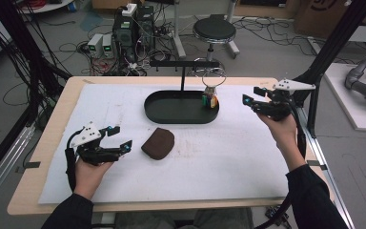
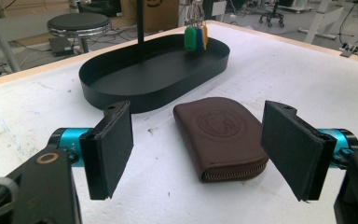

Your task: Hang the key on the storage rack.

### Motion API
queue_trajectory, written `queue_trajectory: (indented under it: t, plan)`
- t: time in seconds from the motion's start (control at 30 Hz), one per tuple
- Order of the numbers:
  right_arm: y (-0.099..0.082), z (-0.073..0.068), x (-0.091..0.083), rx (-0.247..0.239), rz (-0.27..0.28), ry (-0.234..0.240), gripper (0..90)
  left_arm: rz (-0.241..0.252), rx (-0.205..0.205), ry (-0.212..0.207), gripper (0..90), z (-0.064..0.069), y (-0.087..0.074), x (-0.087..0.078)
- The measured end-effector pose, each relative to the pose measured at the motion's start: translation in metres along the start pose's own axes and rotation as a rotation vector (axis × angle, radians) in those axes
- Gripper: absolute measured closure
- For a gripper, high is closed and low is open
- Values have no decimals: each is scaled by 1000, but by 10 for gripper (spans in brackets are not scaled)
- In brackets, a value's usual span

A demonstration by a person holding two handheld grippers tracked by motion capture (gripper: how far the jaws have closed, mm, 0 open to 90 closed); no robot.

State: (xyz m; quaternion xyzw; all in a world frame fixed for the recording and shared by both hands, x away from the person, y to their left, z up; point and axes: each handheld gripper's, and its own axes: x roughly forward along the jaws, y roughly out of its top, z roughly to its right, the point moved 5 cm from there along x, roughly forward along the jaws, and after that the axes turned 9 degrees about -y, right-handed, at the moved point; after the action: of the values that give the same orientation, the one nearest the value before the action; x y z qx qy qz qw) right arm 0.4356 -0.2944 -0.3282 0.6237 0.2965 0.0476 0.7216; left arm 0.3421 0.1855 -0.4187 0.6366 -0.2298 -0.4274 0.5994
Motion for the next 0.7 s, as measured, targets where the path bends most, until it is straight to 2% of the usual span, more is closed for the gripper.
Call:
queue_trajectory:
  t: [0.17,0.43,0.47,0.5,0.7]
  plan:
    - [-14,-5,-15,11,24,19,347,-4,2,5,258,-1,1,2]
    - [-41,-5,-37,10,44,-1,310,-7,-6,9,258,-3,-2,2]
    - [-49,-5,-40,9,40,-4,310,-8,-9,11,258,-3,-3,2]
    - [-49,-5,-40,9,40,-4,310,-9,-15,14,258,-3,-4,1]
    - [-75,-8,-40,28,17,-16,304,0,-21,31,258,-7,-6,-5]
